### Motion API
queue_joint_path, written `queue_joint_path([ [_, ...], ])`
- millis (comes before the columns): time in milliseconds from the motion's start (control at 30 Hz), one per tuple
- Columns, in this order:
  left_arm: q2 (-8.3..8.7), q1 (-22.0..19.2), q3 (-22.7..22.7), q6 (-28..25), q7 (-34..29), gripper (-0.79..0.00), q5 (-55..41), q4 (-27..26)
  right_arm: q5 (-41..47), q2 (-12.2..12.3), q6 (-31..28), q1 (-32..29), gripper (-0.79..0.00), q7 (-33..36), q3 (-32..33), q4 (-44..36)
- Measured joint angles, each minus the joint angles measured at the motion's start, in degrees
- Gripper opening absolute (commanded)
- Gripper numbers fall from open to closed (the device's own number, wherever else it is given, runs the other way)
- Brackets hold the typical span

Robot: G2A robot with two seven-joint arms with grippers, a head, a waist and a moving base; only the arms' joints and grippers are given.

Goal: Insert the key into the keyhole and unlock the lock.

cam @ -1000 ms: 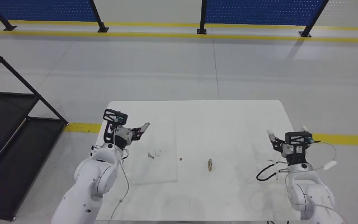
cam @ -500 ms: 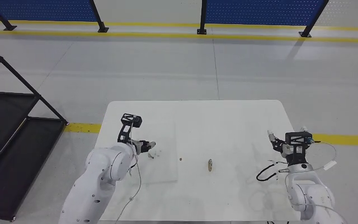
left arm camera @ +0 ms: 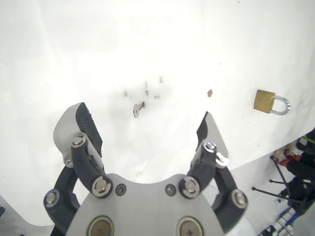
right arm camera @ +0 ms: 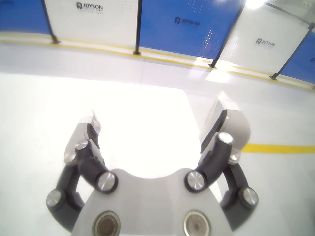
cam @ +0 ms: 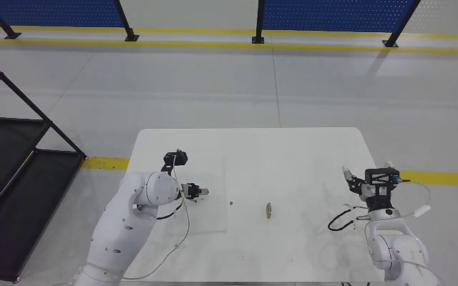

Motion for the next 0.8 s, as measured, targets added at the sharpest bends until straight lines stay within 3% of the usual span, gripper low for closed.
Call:
queue_joint_path([
  [300, -0.09, -1.2, 0.6, 0.4, 1.9, 0.000, -3.2, 4.1, 0.0, 0.0, 0.0, 0.0, 0.000, 0.0, 0.0, 0.0],
  [367, 0.00, -0.8, 0.5, 0.2, 2.0, -0.080, -3.4, 4.0, 0.0, 0.0, 0.0, 0.0, 0.000, 0.0, 0.0, 0.0],
  [467, 0.17, -0.3, 0.0, 0.0, 2.3, -0.403, -3.5, 3.8, 0.0, 0.0, 0.0, 0.0, 0.000, 0.0, 0.0, 0.0],
  [567, 0.33, 0.1, -0.4, -0.3, 2.6, -0.456, -3.6, 3.8, 0.0, 0.0, 0.0, 0.0, 0.000, 0.0, 0.0, 0.0],
  [700, 0.51, 0.7, -0.8, -0.7, 3.0, -0.440, -3.9, 3.5, 0.0, 0.0, 0.0, 0.0, 0.000, 0.0, 0.0, 0.0],
  [800, 0.64, 1.0, -0.9, -1.1, 3.6, -0.471, -4.1, 3.6, 0.0, 0.0, 0.0, 0.0, 0.000, 0.0, 0.0, 0.0],
])
